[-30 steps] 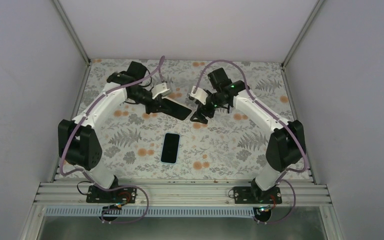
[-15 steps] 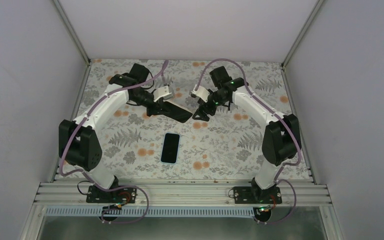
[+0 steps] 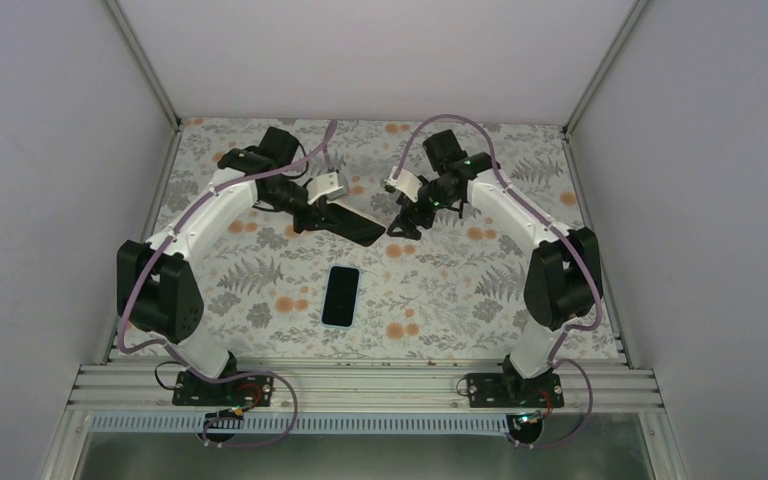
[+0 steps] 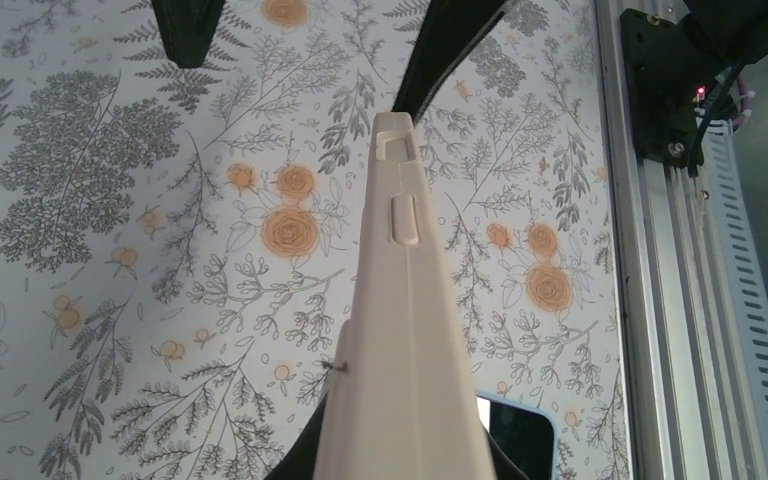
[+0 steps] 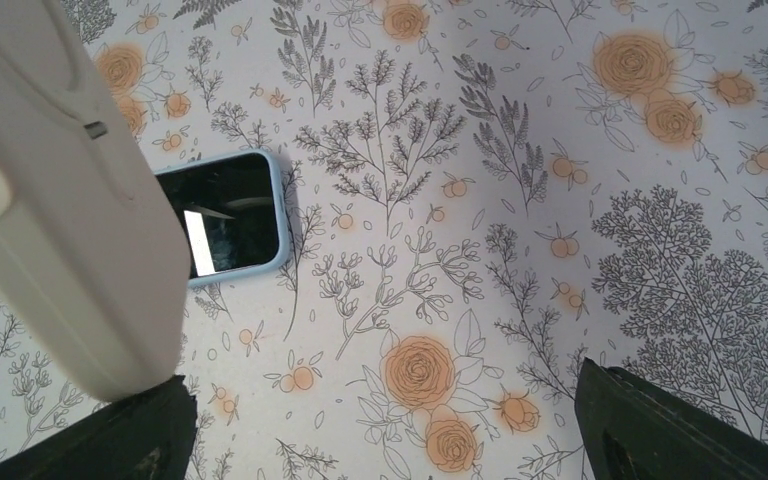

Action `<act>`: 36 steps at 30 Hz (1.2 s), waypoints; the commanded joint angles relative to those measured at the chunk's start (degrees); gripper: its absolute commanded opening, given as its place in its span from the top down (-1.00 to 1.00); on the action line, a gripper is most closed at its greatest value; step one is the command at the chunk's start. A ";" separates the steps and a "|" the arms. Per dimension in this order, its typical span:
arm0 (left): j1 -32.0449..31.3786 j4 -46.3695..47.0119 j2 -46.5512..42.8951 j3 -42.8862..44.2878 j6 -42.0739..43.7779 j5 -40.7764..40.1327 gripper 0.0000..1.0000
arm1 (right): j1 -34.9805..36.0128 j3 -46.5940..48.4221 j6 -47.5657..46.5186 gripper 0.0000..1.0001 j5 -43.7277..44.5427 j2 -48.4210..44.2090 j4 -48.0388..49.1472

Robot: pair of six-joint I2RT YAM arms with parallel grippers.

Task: Take the phone out of the phone case

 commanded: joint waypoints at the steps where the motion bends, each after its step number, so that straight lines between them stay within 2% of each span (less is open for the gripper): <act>1: -1.08 -0.93 -1.61 -0.05 1.97 5.02 0.95 | -0.97 1.47 0.05 -0.92 -2.66 -0.99 2.25; 9: -1.77 0.31 -2.27 -0.61 0.87 3.37 0.95 | -1.26 5.28 -2.03 -0.87 -4.68 1.54 -2.58; 15: -1.76 0.26 -2.55 -0.67 1.11 2.64 0.95 | -2.14 0.12 -2.96 -0.87 -0.49 -3.76 -2.68; 22: -1.77 0.61 -1.62 -0.46 0.98 3.00 0.95 | -2.58 -2.22 -3.59 -0.87 -2.24 -8.62 -4.90; 36: -1.76 0.53 -1.42 -0.07 0.63 3.72 0.96 | -0.64 -3.27 -1.35 -0.85 -5.86 -6.41 -2.13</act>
